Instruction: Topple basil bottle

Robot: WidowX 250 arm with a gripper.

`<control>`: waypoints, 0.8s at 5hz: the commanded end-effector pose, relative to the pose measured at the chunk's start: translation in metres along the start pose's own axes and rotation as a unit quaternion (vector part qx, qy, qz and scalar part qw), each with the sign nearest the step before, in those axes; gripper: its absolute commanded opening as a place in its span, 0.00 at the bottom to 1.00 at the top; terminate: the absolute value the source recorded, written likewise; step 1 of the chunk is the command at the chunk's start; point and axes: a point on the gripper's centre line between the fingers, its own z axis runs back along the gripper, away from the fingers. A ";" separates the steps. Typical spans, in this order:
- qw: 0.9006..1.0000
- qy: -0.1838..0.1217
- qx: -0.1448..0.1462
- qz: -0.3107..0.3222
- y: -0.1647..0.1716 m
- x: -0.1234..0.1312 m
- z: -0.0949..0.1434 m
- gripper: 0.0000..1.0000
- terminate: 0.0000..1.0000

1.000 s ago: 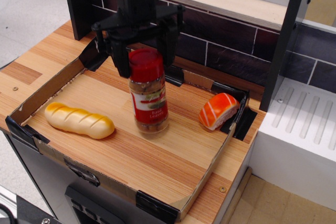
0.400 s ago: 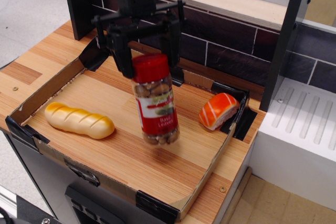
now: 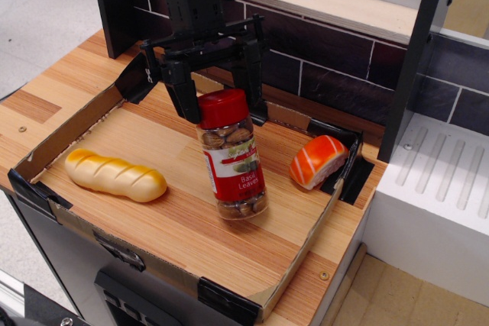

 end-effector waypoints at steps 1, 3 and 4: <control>0.969 -0.229 -0.090 -0.004 -0.007 0.017 0.008 0.00 0.00; 0.890 -0.432 -0.141 0.031 -0.016 0.037 -0.011 0.00 0.00; 0.888 -0.440 -0.129 0.044 -0.019 0.048 -0.018 0.00 0.00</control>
